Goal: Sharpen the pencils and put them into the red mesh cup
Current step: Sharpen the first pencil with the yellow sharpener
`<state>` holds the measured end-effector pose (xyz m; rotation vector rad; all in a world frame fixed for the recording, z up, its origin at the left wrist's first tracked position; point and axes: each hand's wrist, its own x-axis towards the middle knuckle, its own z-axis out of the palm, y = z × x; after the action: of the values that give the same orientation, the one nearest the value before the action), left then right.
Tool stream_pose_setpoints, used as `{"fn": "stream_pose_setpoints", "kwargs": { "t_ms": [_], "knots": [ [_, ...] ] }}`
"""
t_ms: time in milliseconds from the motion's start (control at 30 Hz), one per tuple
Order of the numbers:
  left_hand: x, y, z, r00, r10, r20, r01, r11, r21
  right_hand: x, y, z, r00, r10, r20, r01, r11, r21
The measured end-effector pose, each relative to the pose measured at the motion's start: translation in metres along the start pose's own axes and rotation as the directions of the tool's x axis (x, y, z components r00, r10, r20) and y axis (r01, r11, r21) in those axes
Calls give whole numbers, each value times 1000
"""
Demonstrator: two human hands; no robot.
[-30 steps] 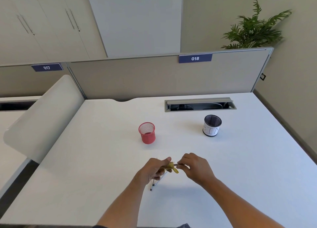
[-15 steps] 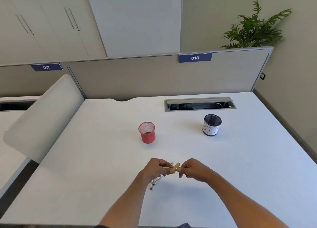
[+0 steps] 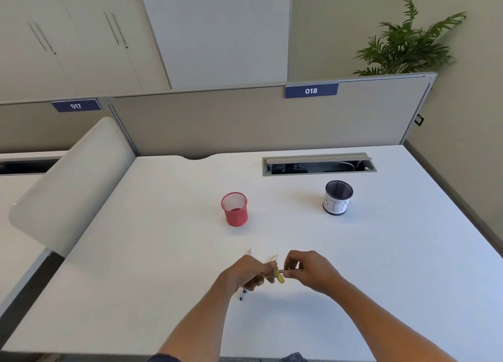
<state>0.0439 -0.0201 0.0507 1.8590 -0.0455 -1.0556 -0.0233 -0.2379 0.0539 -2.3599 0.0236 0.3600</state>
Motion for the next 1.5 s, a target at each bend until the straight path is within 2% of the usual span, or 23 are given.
{"fn": "stream_pose_setpoints", "kwargs": {
  "t_ms": [100, 200, 300, 400, 500, 633, 733, 867, 933, 1000, 1067, 1133, 1233, 1367, 1433, 1500],
  "knots": [
    [0, -1, 0, 999, -21, 50, 27, 992, -120, -1, -2, 5, 985, -101, -140, 88, 991, -96],
    [5, -2, 0, 999, 37, 17, -35, 989, -142, -2, -3, 9, 974, -152, -170, 138, 986, -92],
    [7, -5, -2, 995, 98, -24, -100, 991, -88, 1, -1, 8, 992, -89, -91, 84, 995, -54],
    [10, -7, -2, 989, 137, -48, -138, 990, -10, 4, 5, 9, 1000, 2, -10, -1, 996, 91],
    [12, -8, 1, 980, 186, -77, -185, 983, 21, 5, 9, 12, 999, 38, 27, -42, 985, 166],
    [12, -7, 5, 964, 244, -109, -242, 970, 32, 7, 13, 6, 975, 72, 209, -139, 936, 324],
    [11, -3, 8, 953, 276, -122, -273, 961, 34, 6, 15, 3, 974, 75, 215, -147, 928, 342],
    [10, 3, 6, 975, 189, -119, -189, 982, 13, 4, 12, 4, 997, 22, 71, -34, 987, 160],
    [9, 4, 5, 985, 136, -109, -140, 990, -29, 1, 11, 7, 992, -90, -87, 87, 995, -42],
    [8, 3, 5, 992, 87, -90, -95, 992, -84, -2, 11, 12, 915, -294, -275, 206, 929, -309],
    [6, 1, 5, 995, 75, -65, -83, 988, -133, -4, 10, 14, 851, -403, -338, 254, 878, -406],
    [6, 0, 5, 993, 99, -59, -106, 986, -126, -4, 7, 13, 898, -317, -304, 201, 912, -359],
    [6, 0, 7, 986, 144, -86, -150, 986, -73, 1, 5, 10, 981, -53, -185, 11, 975, -223],
    [6, -1, 6, 969, 207, -135, -212, 977, -18, 5, 2, 7, 992, 117, -38, -116, 993, 31],
    [6, 0, 7, 962, 241, -125, -242, 970, 3, 4, 2, 2, 981, 151, 126, -177, 956, 235],
    [5, 0, 9, 959, 260, -114, -259, 966, 24, 1, 4, -3, 953, 152, 262, -236, 913, 331]
  ]
}}
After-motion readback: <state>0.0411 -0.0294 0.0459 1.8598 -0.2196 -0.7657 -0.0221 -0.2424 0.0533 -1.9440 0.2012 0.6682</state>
